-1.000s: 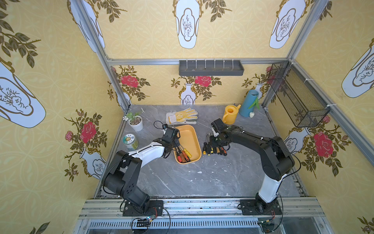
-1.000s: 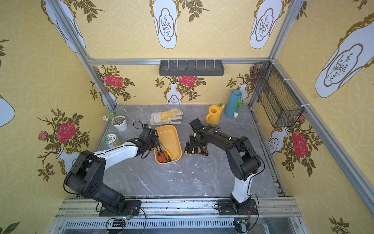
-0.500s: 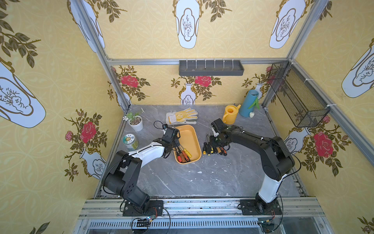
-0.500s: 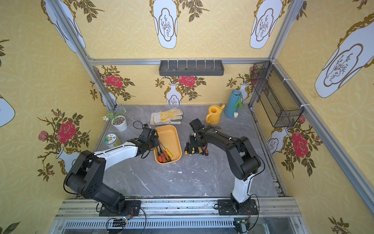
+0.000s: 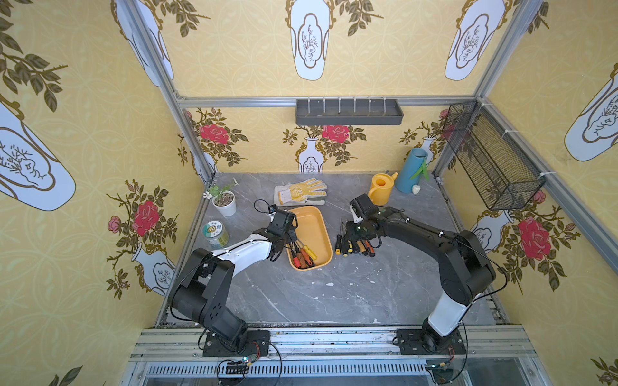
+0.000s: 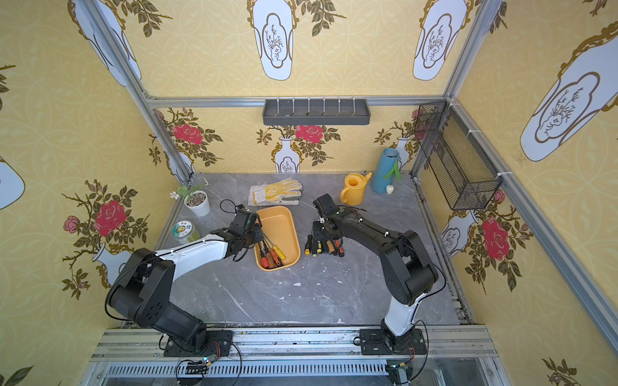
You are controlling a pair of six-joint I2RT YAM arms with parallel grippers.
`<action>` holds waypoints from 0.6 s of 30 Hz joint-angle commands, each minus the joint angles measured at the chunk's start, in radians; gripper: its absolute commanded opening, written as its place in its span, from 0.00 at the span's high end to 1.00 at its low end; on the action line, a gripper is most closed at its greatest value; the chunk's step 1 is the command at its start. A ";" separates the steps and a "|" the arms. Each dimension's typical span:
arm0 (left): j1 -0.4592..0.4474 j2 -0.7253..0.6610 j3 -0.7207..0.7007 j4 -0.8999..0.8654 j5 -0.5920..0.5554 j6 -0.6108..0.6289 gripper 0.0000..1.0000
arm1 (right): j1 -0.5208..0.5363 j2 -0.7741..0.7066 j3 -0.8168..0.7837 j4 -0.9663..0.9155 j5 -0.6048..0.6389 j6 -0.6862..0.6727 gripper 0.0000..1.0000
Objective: Take out the screwdriver from the storage box
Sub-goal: Place the screwdriver at the center of the board.
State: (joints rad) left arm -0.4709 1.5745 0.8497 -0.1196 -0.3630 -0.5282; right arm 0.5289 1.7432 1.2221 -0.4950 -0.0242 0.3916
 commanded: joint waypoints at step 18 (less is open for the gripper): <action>0.000 0.001 -0.007 0.028 0.002 -0.005 1.00 | 0.194 -0.077 0.012 0.182 -0.045 -0.181 0.19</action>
State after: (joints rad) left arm -0.4709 1.5745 0.8486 -0.1196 -0.3630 -0.5308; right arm 0.7048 1.6554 1.2171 -0.3603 -0.0406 0.2562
